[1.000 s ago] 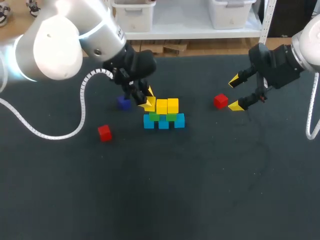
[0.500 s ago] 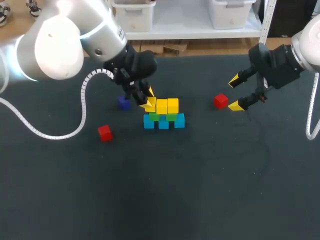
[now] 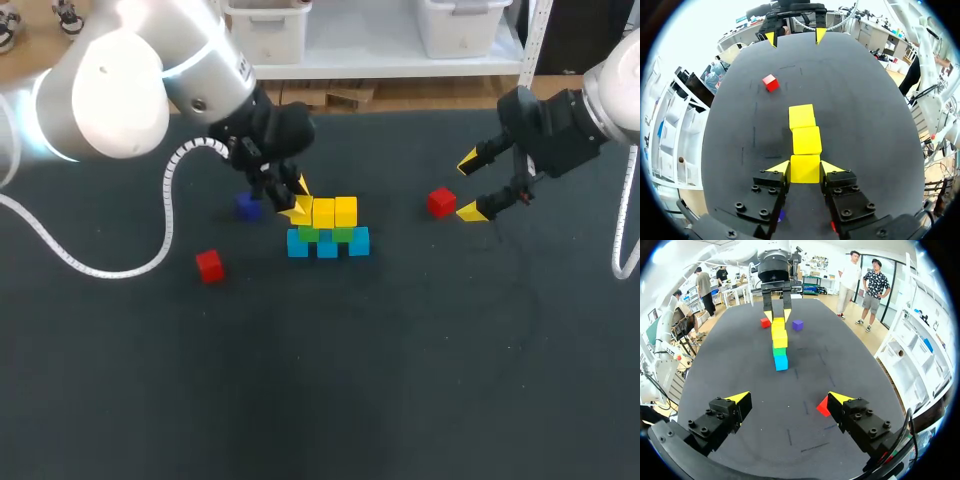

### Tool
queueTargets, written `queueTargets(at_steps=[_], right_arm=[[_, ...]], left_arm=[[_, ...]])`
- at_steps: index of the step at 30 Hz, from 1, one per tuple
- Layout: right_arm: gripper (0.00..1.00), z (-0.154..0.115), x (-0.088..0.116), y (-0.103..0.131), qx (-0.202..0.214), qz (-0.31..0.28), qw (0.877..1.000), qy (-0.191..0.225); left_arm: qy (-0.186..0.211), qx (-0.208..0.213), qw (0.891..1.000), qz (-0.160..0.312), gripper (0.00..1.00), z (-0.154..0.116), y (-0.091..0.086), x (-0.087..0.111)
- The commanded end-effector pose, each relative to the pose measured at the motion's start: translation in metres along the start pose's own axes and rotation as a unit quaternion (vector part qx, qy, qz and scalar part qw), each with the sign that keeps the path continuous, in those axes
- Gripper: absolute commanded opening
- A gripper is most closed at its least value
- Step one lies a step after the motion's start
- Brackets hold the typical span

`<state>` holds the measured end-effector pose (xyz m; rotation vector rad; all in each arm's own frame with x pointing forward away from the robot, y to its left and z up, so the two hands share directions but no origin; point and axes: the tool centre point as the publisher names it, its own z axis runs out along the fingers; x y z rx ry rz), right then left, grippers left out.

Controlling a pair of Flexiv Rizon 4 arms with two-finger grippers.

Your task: Place the blue cubes, place green cubes on the blue cubes, place the yellow cubes on the green cubes, then place the red cubes on the yellow cubes, and place purple cube on the red cubes.

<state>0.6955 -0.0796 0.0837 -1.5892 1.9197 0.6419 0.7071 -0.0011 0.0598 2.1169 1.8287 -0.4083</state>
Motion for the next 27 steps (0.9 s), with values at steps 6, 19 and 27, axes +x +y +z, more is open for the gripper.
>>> queueTargets(at_steps=[6,19,27], right_arm=[[1.00,0.0005,0.0003,-0.0008,-0.001,0.000,1.000,-0.001],[1.00,0.0005,0.0003,-0.0008,-0.001,0.000,1.000,-0.001],[1.00,0.0005,0.0003,-0.0008,-0.001,0.000,1.000,-0.001]], left_arm=[[0.001,0.004,1.000,0.000,0.28,0.0007,0.0017,0.0008],[0.002,0.007,1.000,-0.001,0.47,0.0015,0.0013,0.0014],[-0.001,0.006,1.000,0.000,0.87,-0.0018,-0.0003,0.0012]])
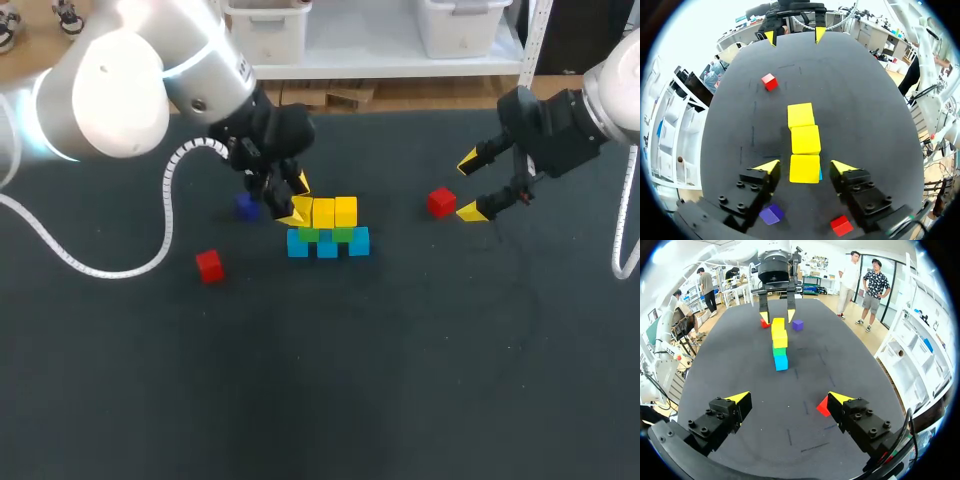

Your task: Place the blue cubes, place green cubes on the blue cubes, place the yellow cubes on the green cubes, then place the red cubes on the yellow cubes, and place purple cube on the red cubes.

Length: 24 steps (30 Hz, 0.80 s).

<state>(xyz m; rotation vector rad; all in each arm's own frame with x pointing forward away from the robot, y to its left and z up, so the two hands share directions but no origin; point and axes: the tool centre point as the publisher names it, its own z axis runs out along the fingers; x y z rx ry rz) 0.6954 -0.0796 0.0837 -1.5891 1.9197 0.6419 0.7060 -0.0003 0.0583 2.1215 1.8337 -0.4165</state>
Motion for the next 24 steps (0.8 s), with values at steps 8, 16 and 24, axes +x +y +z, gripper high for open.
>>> queueTargets(at_steps=[8,16,24], right_arm=[[1.00,0.001,0.000,-0.001,-0.001,0.000,1.000,-0.001],[1.00,0.001,0.000,-0.001,-0.001,0.000,1.000,-0.001],[1.00,0.001,0.000,-0.001,-0.001,0.000,1.000,-0.001]], left_arm=[[-0.007,-0.010,1.000,0.011,0.83,-0.023,-0.011,0.001],[-0.002,-0.029,1.000,0.007,0.38,-0.041,-0.020,0.021],[0.000,-0.024,1.000,-0.004,0.00,-0.029,-0.017,0.042]])
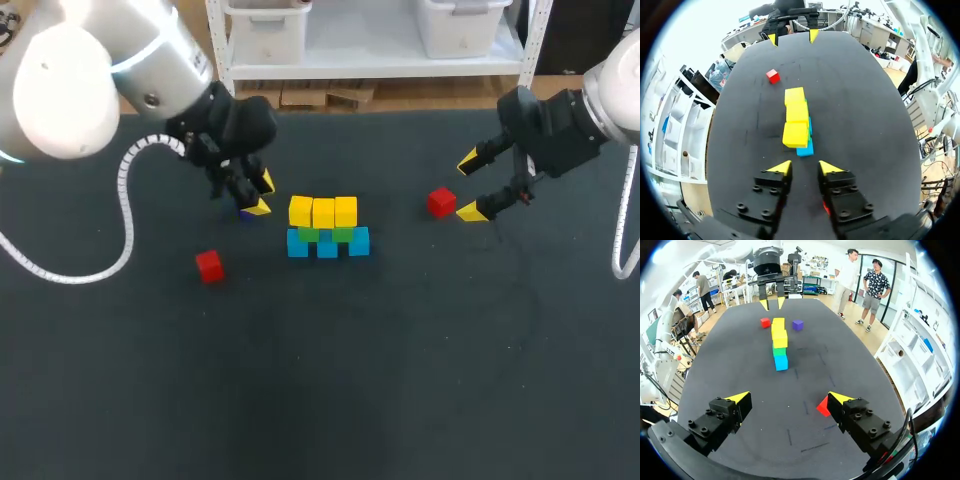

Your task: Place the blue cubes, place green cubes on the blue cubes, place the yellow cubes on the green cubes, then place the red cubes on the yellow cubes, and place purple cube on the red cubes.

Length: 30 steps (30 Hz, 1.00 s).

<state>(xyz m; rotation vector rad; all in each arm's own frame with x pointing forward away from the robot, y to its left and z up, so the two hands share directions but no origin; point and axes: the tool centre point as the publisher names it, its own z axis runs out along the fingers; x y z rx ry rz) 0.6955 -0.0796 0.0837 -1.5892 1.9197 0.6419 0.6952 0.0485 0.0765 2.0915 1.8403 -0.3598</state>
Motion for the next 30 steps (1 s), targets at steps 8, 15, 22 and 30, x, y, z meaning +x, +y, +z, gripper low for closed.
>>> queueTargets(at_steps=[8,15,22,30], right_arm=[[1.00,0.001,0.000,-0.001,-0.001,0.000,1.000,-0.001],[1.00,0.001,0.000,-0.001,-0.001,0.000,1.000,-0.001],[1.00,0.001,0.000,-0.001,-0.001,0.000,1.000,-0.001],[1.00,0.001,0.000,-0.001,-0.001,0.000,1.000,-0.001]], left_arm=[[-0.014,0.005,1.000,0.000,0.00,0.019,0.003,0.008],[-0.018,0.012,1.000,0.005,0.00,0.025,0.003,0.004],[-0.018,0.014,1.000,0.008,0.00,0.028,0.006,-0.001],[-0.019,0.018,1.000,0.017,0.00,0.030,0.009,-0.009]])
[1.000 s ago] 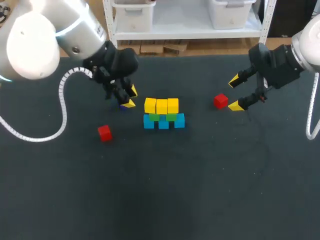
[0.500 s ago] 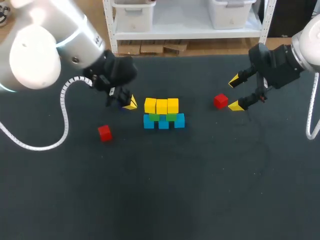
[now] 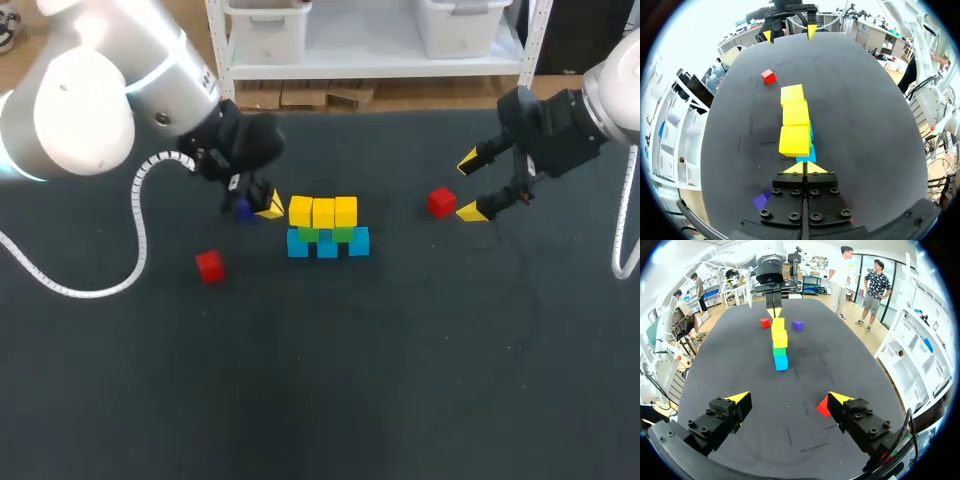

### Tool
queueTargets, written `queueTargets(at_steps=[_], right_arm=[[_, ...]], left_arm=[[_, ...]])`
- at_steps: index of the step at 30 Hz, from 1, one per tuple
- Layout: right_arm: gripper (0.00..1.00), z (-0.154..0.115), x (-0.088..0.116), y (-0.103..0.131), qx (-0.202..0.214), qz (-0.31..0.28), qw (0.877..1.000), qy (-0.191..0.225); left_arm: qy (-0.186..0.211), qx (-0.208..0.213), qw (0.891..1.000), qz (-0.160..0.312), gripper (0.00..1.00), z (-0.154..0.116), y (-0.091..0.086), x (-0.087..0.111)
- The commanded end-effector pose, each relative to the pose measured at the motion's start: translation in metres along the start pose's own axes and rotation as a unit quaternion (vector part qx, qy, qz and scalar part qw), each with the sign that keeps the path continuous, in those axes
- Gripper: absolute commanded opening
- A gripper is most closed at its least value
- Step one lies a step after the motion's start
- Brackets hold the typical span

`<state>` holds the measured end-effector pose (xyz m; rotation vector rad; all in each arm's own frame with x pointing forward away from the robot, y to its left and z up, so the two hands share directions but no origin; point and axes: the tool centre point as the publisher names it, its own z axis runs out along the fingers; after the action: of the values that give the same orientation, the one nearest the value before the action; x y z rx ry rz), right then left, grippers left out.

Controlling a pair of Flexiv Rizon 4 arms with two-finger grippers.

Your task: Place the blue cubes, place green cubes on the blue cubes, place the yellow cubes on the green cubes, then place the red cubes on the yellow cubes, and place purple cube on the red cubes.

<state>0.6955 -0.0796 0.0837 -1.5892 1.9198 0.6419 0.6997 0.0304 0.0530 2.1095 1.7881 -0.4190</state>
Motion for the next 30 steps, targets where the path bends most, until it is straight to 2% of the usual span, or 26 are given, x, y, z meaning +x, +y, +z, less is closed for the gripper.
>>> queueTargets(at_steps=[1,16,24,30], right_arm=[[1.00,0.001,0.000,-0.001,-0.001,0.000,1.000,-0.001],[1.00,0.001,0.000,-0.001,-0.001,0.000,1.000,-0.001],[1.00,0.001,0.000,-0.001,-0.001,0.000,1.000,-0.001],[1.00,0.001,0.000,-0.001,-0.001,0.000,1.000,-0.001]], left_arm=[[0.002,0.005,1.000,0.003,0.00,0.001,0.005,-0.004],[0.004,0.012,1.000,0.005,0.00,0.004,0.002,-0.006],[0.009,0.010,1.000,0.000,0.00,0.000,0.000,-0.001],[0.014,0.002,1.000,-0.011,0.00,-0.008,-0.008,0.007]])
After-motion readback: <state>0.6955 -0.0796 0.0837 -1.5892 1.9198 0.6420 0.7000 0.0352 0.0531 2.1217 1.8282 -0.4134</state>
